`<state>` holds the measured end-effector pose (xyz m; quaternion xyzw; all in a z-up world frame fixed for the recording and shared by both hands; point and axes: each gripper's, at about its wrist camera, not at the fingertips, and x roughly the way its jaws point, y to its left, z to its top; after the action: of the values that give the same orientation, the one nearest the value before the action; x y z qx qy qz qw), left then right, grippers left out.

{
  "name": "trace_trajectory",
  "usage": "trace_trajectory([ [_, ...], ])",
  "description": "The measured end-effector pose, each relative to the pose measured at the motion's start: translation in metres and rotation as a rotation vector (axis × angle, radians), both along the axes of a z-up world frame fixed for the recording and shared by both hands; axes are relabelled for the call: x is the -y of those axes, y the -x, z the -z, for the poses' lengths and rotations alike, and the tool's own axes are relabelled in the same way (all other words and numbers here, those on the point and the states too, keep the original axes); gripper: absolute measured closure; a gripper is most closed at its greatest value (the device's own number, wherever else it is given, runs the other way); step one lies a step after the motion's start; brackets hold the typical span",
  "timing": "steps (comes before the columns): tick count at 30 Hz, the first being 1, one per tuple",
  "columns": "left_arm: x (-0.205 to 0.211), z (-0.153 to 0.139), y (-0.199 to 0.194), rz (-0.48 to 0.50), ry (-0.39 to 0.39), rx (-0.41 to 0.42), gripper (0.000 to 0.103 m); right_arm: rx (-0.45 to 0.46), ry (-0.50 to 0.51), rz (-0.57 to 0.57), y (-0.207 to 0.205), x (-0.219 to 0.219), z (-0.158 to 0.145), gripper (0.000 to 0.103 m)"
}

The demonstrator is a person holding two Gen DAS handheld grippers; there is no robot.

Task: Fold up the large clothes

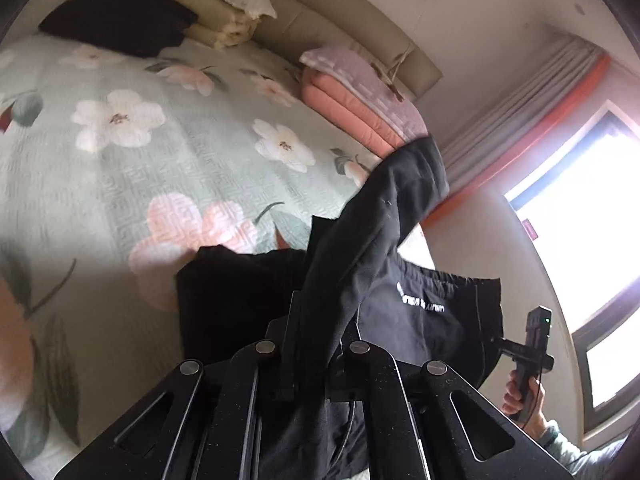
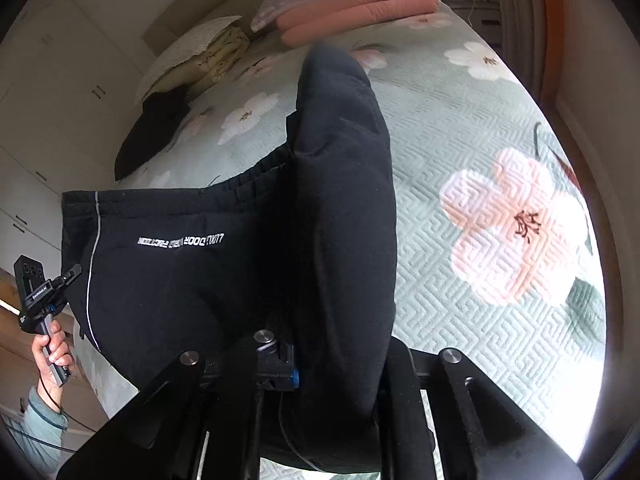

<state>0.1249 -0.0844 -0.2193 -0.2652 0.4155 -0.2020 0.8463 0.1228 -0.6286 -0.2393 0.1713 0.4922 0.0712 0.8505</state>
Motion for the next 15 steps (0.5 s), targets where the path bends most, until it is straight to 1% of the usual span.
trace_trajectory([
  [1,-0.008,0.009,0.0,-0.028,-0.01,-0.026,0.096,-0.012,0.014,-0.004,-0.002,0.004,0.004,0.086],
  [2,-0.014,0.022,-0.002,-0.048,-0.014,-0.056,0.096,-0.041,0.025,0.003,-0.017,0.004,0.017,0.086],
  [3,-0.018,0.037,-0.007,-0.065,-0.025,-0.088,0.095,-0.072,0.015,0.011,-0.032,0.006,0.034,0.086],
  [4,-0.022,0.061,-0.013,-0.08,-0.031,-0.145,0.094,-0.101,0.012,0.019,-0.037,0.012,0.047,0.085],
  [5,-0.024,0.088,-0.021,-0.099,-0.021,-0.206,0.092,-0.159,0.015,0.037,-0.05,0.013,0.073,0.079],
  [6,-0.027,0.111,-0.025,-0.122,-0.003,-0.258,0.08,-0.203,0.01,0.046,-0.06,0.01,0.091,0.074],
  [7,-0.032,0.137,-0.028,-0.148,0.053,-0.313,0.058,-0.228,0.0,0.058,-0.065,0.01,0.105,0.066],
  [8,-0.037,0.148,-0.03,-0.177,0.103,-0.337,0.051,-0.224,-0.009,0.079,-0.066,0.012,0.11,0.065],
  [9,-0.042,0.151,-0.03,-0.192,0.14,-0.345,0.048,-0.213,-0.014,0.097,-0.067,0.017,0.108,0.064],
  [10,-0.047,0.149,-0.03,-0.192,0.167,-0.348,0.048,-0.21,-0.005,0.113,-0.065,0.022,0.104,0.058],
  [11,-0.052,0.143,-0.028,-0.187,0.17,-0.341,0.047,-0.213,0.018,0.128,-0.061,0.028,0.1,0.043],
  [12,-0.057,0.136,-0.027,-0.18,0.148,-0.329,0.046,-0.213,0.039,0.137,-0.065,0.028,0.092,0.038],
  [14,-0.064,0.125,-0.026,-0.159,0.102,-0.321,0.044,-0.222,0.102,0.156,-0.059,0.039,0.083,0.036],
  [15,-0.068,0.122,-0.027,-0.148,0.094,-0.33,0.043,-0.231,0.115,0.163,-0.056,0.047,0.08,0.036],
])
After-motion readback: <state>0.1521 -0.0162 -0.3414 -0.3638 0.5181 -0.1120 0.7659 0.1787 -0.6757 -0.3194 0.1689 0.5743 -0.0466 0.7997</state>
